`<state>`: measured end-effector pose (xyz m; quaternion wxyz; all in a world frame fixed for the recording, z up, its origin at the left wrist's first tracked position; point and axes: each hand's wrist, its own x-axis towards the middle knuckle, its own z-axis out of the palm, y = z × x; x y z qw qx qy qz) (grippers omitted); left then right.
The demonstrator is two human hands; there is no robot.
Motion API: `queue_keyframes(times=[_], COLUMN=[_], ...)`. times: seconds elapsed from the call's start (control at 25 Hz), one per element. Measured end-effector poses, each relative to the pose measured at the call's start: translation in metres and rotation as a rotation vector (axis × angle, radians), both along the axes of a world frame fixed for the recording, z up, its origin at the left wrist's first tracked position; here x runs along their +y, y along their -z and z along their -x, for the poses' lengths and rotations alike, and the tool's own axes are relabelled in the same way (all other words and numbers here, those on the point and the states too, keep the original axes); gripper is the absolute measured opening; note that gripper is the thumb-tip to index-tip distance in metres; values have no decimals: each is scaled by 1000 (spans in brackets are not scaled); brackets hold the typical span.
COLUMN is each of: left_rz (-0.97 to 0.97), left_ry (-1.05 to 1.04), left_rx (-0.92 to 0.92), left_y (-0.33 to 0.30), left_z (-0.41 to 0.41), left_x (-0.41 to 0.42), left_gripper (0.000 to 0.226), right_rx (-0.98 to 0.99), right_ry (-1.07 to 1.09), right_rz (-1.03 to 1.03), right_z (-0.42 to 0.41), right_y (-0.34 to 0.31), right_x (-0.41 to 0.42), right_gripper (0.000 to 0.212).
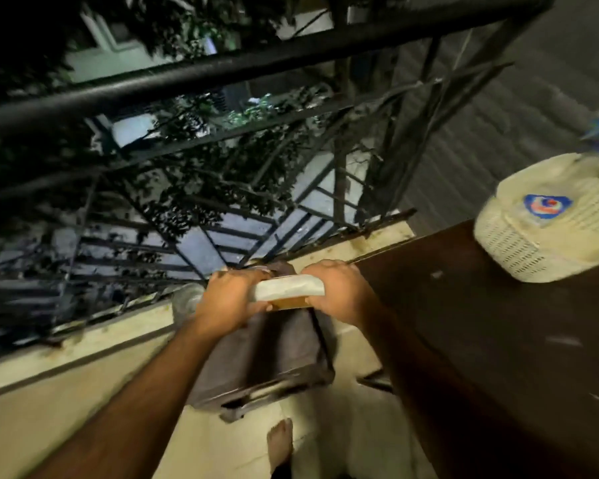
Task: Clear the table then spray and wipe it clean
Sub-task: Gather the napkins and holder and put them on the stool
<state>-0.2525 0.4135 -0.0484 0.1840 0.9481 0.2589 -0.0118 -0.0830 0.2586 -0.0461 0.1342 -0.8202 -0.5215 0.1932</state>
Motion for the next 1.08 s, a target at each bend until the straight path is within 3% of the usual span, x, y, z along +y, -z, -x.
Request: queue_keyframes(times=[0.28, 0.68, 0.76, 0.92, 1.08], left_rz=[65, 244, 286, 231, 129], left_ry=[-225, -294, -315, -310, -287], left_rx=[143, 165, 178, 135, -108], left_y=[103, 220, 226, 210, 148], left_z=[117, 131, 131, 135, 102], left_x=[33, 36, 36, 35, 19], left_gripper=[47, 50, 54, 79, 47], right_rx=[27, 30, 10, -23, 0], right_ry=[-163, -56, -69, -97, -31], right_rz=[69, 82, 115, 101, -19], right_z=[97, 137, 138, 130, 99], right_y=[105, 207, 208, 197, 141], right_x=[82, 93, 98, 95, 70], right_gripper=[41, 34, 38, 70, 59])
